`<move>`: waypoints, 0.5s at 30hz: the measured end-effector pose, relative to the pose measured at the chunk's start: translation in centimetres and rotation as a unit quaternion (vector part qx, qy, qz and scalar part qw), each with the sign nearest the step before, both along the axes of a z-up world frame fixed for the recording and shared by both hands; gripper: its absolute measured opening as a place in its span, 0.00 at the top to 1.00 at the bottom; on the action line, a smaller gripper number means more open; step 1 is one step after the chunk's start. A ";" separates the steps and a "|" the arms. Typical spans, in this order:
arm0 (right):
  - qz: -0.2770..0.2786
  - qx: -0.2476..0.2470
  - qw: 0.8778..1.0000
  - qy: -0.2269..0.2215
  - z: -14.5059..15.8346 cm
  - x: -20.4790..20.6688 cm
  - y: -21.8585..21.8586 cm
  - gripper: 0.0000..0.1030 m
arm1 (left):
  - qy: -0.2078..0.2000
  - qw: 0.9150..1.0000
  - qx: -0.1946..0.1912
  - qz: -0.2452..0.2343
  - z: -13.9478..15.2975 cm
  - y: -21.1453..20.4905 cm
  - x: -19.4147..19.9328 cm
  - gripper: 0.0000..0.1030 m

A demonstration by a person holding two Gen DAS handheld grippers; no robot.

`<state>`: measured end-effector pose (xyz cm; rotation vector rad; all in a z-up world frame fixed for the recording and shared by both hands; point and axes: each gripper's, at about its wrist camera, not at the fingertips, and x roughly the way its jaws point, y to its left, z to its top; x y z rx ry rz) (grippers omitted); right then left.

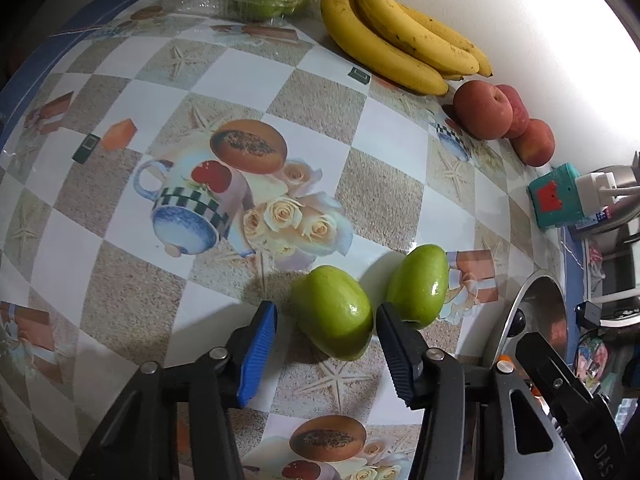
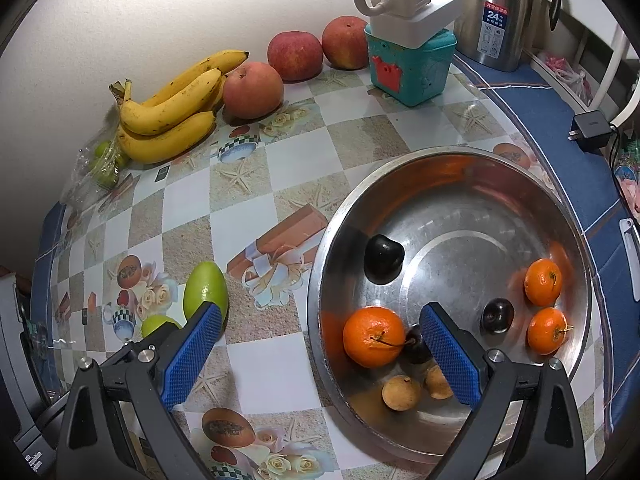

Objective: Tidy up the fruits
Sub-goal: 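Close the left tool on a green pear while the right tool moves toward the other pear, then close the right tool on the other green pear while the left tool holds its pear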

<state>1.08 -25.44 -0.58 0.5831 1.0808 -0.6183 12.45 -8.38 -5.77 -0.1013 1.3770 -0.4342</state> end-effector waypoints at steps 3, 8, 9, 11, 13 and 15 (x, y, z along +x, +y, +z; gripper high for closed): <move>0.001 -0.002 1.000 0.002 -0.1 0.1 0.0 0.04 | 0.009 1.000 -0.013 0.003 -0.3 0.0 0.2 0.56; 0.004 -0.002 1.000 0.003 -0.1 0.3 0.2 0.04 | 0.007 1.000 -0.019 0.000 -0.2 -0.3 0.2 0.58; 0.005 -0.003 1.000 0.002 0.0 0.3 0.3 0.04 | 0.009 1.000 -0.022 0.001 -0.3 -0.2 0.3 0.58; 0.007 -0.004 1.000 0.000 0.1 0.5 0.4 0.04 | 0.014 0.999 -0.028 0.003 -0.2 0.2 0.4 0.58; 0.009 -0.005 1.000 -0.003 0.1 0.6 0.5 0.04 | 0.019 0.999 -0.034 0.007 -0.2 0.6 0.5 0.58; 0.013 -0.006 1.000 -0.007 0.3 0.8 0.7 0.04 | 0.020 0.999 -0.035 0.012 -0.2 1.0 0.7 0.58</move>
